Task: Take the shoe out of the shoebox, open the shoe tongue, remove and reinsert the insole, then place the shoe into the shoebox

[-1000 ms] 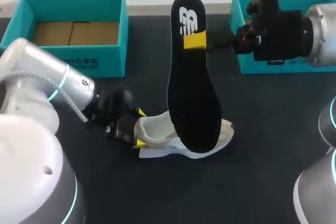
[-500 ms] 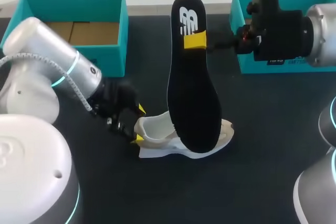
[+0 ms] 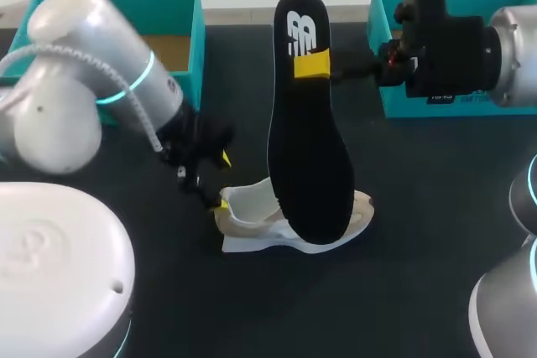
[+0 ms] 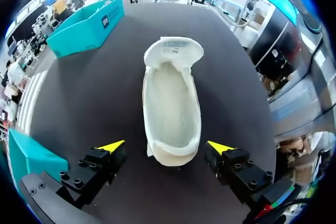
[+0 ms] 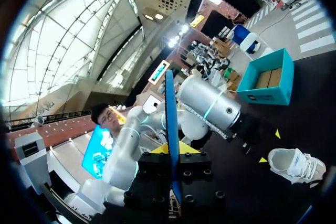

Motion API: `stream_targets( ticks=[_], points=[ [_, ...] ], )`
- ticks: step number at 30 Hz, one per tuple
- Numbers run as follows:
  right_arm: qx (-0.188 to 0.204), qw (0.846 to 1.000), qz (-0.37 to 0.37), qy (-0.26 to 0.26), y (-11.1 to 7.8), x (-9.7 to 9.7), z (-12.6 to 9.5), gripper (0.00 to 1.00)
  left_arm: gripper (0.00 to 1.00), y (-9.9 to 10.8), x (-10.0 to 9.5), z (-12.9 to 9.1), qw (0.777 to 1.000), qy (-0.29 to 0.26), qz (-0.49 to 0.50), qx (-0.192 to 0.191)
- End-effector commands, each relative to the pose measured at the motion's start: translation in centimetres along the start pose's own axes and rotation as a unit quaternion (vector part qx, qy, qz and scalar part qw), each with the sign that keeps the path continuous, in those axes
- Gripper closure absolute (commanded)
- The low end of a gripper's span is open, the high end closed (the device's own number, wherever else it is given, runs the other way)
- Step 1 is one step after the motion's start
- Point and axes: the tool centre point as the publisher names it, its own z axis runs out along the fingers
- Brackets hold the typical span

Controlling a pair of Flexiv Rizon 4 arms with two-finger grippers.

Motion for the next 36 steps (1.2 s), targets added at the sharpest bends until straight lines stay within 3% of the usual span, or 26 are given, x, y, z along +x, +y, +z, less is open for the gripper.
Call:
stream_targets(
  ticks=[1,13,18,23,36],
  points=[
    [0.0,1.0,0.001,-0.001,0.1,-0.1,0.4,1.0,0.0,-1.0,-0.3,-0.7,0.995,0.004,0.001,-0.1],
    [0.0,1.0,0.001,-0.001,0.1,-0.1,0.4,1.0,0.0,-2.0,0.0,-1.2,0.99,-0.001,0.003,-0.14],
    [0.0,1.0,0.001,-0.001,0.1,-0.1,0.4,1.0,0.0,-2.4,0.9,-1.2,0.989,0.004,0.008,-0.145],
    [0.0,1.0,0.001,-0.001,0.1,-0.1,0.4,1.0,0.0,-2.9,2.1,-0.4,0.984,0.002,0.011,-0.177],
    [0.0,1.0,0.001,-0.001,0.1,-0.1,0.4,1.0,0.0,-3.0,1.9,0.6,0.985,-0.016,-0.009,-0.173]
  ],
)
